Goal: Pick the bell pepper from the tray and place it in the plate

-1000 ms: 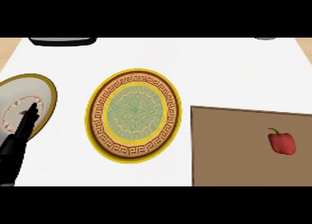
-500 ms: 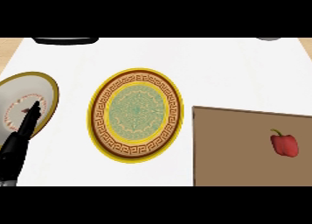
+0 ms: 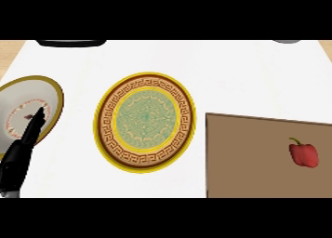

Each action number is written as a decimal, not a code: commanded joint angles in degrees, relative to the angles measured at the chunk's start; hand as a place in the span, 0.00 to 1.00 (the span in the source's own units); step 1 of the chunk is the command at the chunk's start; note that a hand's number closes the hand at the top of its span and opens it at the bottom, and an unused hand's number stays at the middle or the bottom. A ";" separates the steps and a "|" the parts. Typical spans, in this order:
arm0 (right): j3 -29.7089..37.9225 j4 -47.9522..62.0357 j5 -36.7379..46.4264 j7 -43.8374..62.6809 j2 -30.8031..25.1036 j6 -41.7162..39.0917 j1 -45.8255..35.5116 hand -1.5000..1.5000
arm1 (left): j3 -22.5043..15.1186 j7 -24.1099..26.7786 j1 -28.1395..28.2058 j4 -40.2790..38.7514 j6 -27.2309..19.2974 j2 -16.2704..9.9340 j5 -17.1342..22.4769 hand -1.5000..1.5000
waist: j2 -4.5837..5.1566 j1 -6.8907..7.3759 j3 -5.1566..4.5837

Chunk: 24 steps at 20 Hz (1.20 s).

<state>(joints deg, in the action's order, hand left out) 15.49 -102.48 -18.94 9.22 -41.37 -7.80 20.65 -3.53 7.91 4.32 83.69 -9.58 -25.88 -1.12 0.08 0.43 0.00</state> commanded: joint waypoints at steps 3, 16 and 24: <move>-2.90 13.71 6.00 -4.02 -1.80 -8.05 -7.55 0.00 | 1.29 1.22 2.42 1.13 1.24 1.04 0.02 0.50 | -0.02 0.21 0.04; -5.40 19.32 17.15 -6.62 5.69 -14.71 -14.09 0.00 | 3.29 -3.30 -0.18 3.41 2.71 5.33 -5.20 0.50 | -0.10 -0.41 0.01; -7.58 25.79 25.79 -7.43 11.45 -12.39 -18.93 0.00 | 7.10 -2.09 -0.91 1.71 6.36 5.31 -5.84 0.50 | -0.08 -0.35 0.01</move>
<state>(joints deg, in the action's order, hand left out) 9.47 -79.07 1.97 3.59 -33.16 -22.00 2.67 2.44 7.20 5.06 85.36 -4.25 -21.07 -6.36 0.00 0.13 -0.01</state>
